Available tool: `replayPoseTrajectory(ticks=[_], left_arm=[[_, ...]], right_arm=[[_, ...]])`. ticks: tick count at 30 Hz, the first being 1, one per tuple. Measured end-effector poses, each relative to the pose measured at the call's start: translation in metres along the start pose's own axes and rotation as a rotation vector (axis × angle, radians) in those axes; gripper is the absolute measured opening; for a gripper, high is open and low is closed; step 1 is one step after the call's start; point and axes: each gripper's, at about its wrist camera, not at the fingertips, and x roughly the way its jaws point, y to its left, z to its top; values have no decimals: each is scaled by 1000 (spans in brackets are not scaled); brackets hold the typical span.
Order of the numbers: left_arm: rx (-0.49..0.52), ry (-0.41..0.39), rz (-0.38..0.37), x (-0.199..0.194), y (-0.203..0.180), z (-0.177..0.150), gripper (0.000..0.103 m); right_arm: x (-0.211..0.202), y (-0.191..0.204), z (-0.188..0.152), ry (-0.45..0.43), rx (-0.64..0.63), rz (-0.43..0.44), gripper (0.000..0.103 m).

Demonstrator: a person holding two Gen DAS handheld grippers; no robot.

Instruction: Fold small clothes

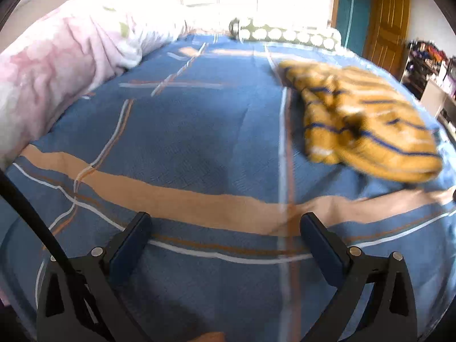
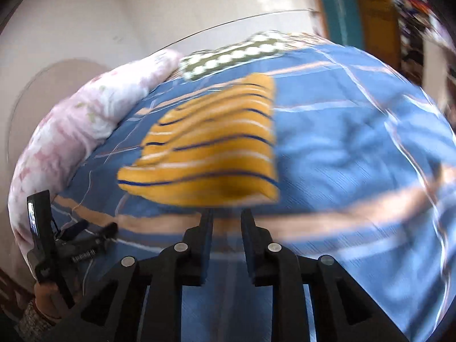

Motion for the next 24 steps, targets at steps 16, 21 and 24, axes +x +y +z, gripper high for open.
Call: replayPoseTrajectory(ticks=[16,21,24], left_arm=[[-94,-330,80,-195,-33,-5,103],[-79,-345,101,-222,-37,-8,103],[-89,-340,64,-229,-34,-11,103]], right_arm=[[-97,11,-1,-217,-68,-94,52],[-120,22,-6,-224,-56,-109,55],[-131,29,-7,-218,-58,-107,56]])
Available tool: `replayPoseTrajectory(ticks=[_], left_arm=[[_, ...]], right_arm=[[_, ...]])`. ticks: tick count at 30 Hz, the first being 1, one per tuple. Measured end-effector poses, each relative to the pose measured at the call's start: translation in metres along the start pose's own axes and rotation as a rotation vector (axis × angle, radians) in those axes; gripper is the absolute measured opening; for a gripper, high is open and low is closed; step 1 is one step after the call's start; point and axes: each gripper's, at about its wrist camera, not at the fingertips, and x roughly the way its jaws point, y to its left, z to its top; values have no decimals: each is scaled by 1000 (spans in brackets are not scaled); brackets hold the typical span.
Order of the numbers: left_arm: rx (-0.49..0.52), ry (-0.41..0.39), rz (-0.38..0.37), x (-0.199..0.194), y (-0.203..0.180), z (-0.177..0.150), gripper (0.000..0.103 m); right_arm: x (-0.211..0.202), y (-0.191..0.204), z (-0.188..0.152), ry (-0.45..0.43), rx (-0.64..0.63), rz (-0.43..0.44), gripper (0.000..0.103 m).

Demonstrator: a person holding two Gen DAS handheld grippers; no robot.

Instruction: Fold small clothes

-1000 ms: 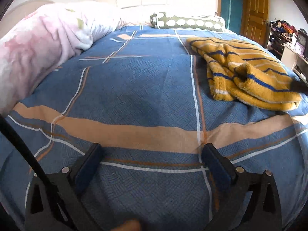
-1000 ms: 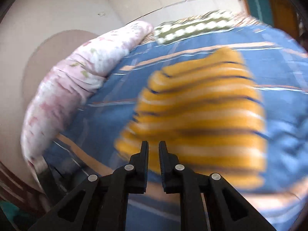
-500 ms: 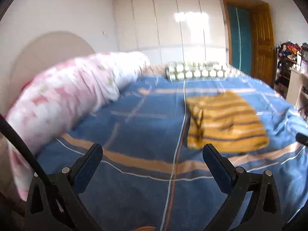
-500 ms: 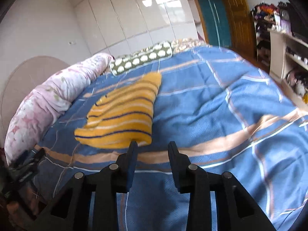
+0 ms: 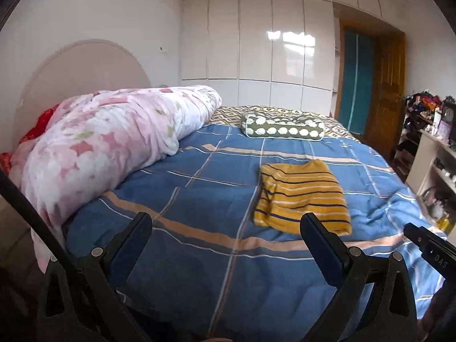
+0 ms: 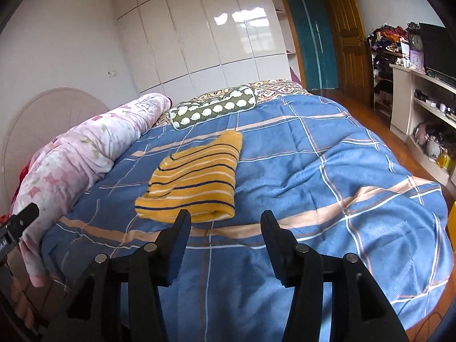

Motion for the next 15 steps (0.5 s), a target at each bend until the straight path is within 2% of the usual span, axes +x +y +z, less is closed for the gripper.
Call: replayPoseTrajectory(ticks=[3,6,11,15], left_arm=[[-19,14,-14,-1,3,-1,103],[-26,29,-26,-1,5,1,103],[-26,2,3,-6,5,2,103],[-27,36,5,-1,2,-2,103]], right_arm=[[-8,8,1,-2,-29,-11,61],[-11,16,0,-2,-49,-21,62],[-4,21,0,27,-59,-31,64],[0,18,-3,55,-52,-36,67]])
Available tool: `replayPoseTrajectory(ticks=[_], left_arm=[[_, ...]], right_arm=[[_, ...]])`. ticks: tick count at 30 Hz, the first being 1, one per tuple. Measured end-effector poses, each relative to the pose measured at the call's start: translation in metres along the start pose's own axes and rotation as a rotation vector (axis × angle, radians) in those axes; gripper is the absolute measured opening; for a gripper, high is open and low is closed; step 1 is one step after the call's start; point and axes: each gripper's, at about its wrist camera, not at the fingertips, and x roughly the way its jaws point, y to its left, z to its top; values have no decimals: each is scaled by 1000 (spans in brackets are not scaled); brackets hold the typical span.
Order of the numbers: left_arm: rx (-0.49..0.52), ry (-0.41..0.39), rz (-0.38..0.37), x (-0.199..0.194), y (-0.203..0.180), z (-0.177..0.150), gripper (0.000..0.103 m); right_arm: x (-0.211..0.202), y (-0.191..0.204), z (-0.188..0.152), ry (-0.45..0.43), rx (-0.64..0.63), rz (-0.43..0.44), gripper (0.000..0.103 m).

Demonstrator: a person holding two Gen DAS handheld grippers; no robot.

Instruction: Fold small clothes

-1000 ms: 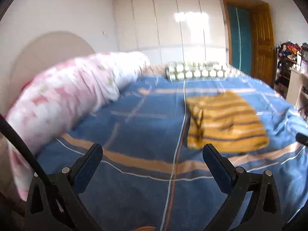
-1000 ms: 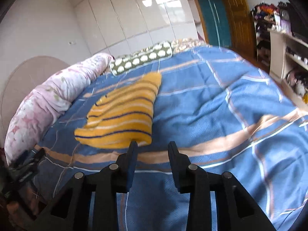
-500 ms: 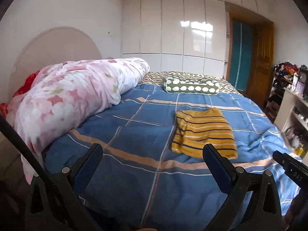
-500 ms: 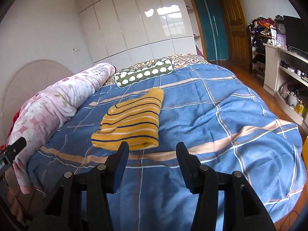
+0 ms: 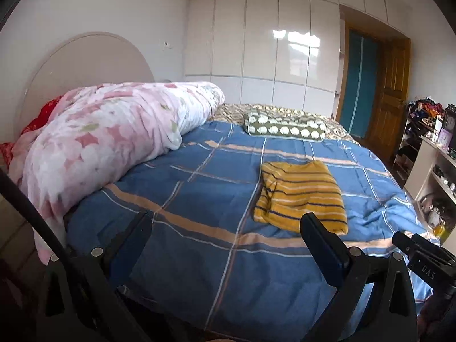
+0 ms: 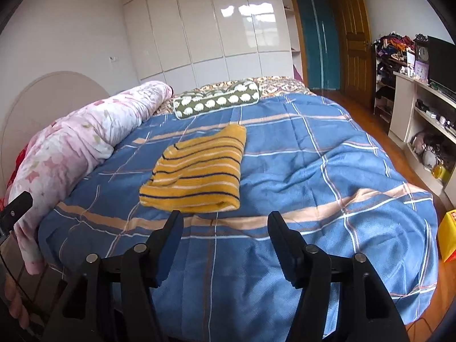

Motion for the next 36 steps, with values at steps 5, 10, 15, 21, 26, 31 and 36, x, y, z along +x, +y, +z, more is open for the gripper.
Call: replayPoseTrajectory(ticks=[5,10,15,21,26,31,36], left_arm=[[33,46,6,7,-9,-7,103],[76,88,15,18,-18,-9,103],[100,158,-9,45,-32,-7,103],[127,232,-30,81,-45,-6,103],[127,291,-14,108,-46,-7,103],[122,328,-14,127,-46,-10,103],[129,362,-28,140,-52,-18,103]], right_arm=[[14,-9,-2,33,28,-5,71],[32,-14,-4,86,30,-12,71],[36,-23,-2,73,-5,-81,73],[58,-24,0,103,-73,-145,74],[86,-19,4,149,-76,-128,74],[106,-20,3,199,-79,-138,74],[116,-19,0,231,-98,-153,74]])
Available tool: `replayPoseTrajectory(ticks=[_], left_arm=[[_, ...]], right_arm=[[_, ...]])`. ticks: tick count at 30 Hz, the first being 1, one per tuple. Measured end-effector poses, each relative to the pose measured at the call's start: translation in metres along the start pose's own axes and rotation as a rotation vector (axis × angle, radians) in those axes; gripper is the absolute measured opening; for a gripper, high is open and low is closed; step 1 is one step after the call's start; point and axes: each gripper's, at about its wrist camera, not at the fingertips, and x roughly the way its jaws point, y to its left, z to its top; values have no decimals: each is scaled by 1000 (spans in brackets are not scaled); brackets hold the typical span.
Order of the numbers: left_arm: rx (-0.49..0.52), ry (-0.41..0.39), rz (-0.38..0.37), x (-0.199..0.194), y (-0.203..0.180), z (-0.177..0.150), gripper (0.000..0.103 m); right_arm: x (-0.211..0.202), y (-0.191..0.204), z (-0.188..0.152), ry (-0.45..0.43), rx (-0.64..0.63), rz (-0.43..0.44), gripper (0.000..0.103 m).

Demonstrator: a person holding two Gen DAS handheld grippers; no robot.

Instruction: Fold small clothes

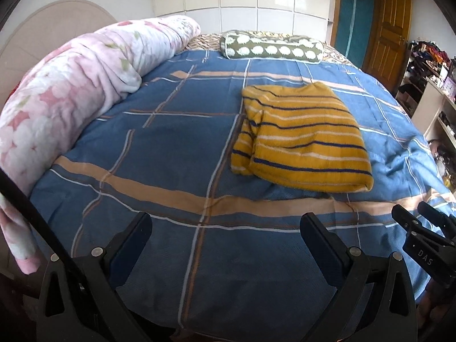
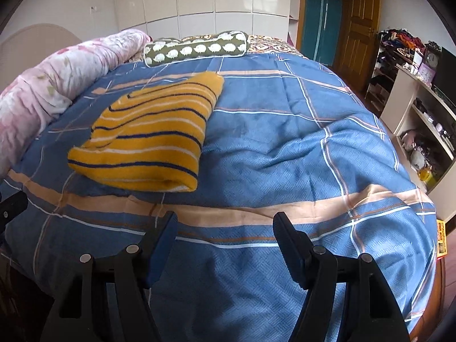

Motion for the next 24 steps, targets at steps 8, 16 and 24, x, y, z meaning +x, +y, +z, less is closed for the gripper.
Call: replayPoseTrajectory(ticks=[8,16,24], left_arm=[[13,26,-4,8,-2,-2,103],[24,38,-2,8,-3,-7,103],[35,52,-16,7,-5,-15,103]], right_arm=[[12,9,-4,37,-7,9,74],[13,13,-9,46,-13,14,74],[15,14,-14,65,4,22,74]])
